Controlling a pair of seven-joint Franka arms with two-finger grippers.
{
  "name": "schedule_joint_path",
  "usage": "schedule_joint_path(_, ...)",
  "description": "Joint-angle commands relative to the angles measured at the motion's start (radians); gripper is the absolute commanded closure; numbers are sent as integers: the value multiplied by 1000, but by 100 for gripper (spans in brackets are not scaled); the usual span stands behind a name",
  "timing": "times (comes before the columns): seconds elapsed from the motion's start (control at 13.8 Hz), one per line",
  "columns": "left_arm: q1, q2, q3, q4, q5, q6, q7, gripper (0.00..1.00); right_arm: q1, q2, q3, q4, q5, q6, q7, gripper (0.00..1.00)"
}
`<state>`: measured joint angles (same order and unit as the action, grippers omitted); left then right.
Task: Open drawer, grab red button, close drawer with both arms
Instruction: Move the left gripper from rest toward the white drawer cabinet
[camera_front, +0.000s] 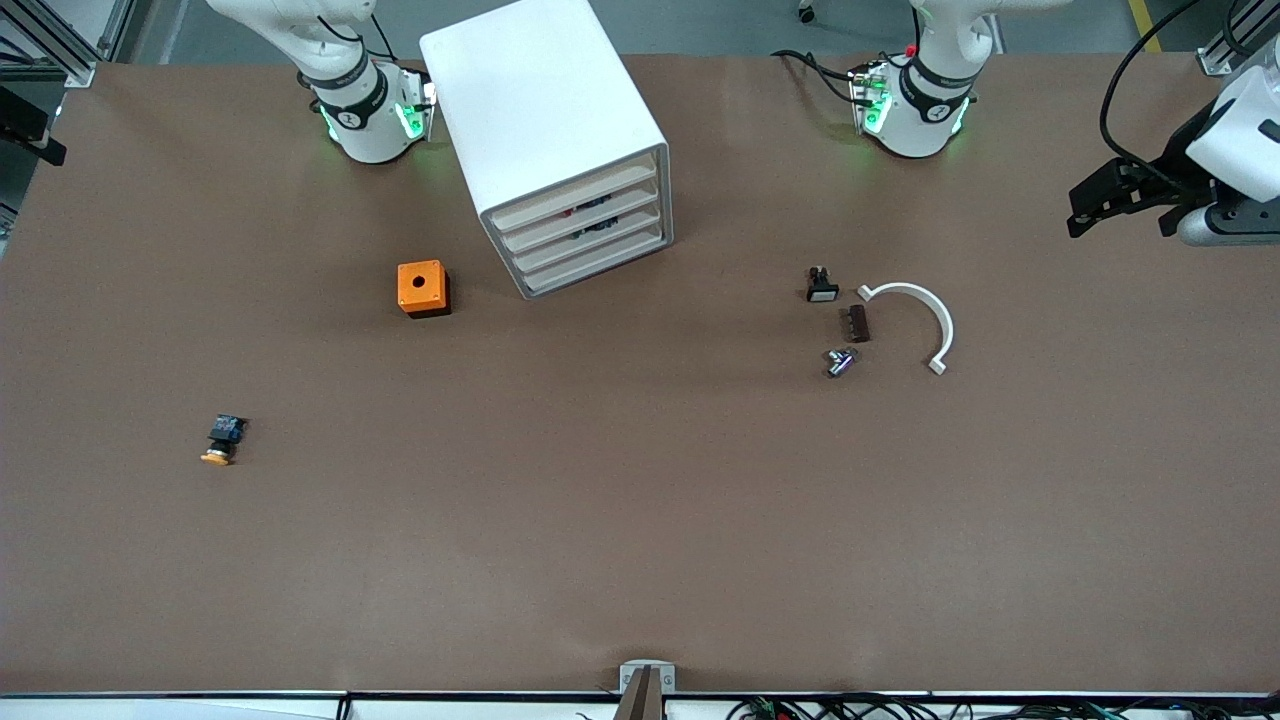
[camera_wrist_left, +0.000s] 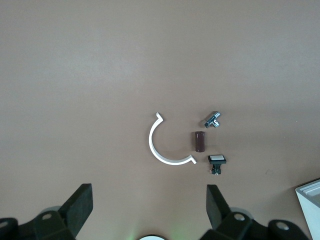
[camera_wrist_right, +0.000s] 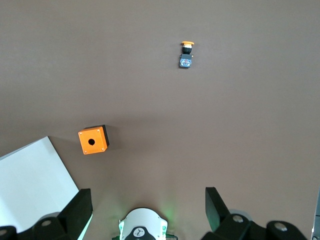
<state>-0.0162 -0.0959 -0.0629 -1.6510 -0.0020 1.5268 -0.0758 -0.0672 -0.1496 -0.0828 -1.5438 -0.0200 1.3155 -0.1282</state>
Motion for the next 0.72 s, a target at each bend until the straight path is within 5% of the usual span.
schedule_joint_path(0.0, 8, 5, -6, 20, 8, -27, -7, 0, 12, -19, -6, -19, 3, 22, 21, 0)
schedule_joint_path(0.65, 1, 36, -6, 22, -1, -74, -16, 0, 12, -21, -6, -19, 3, 82, 9, 0)
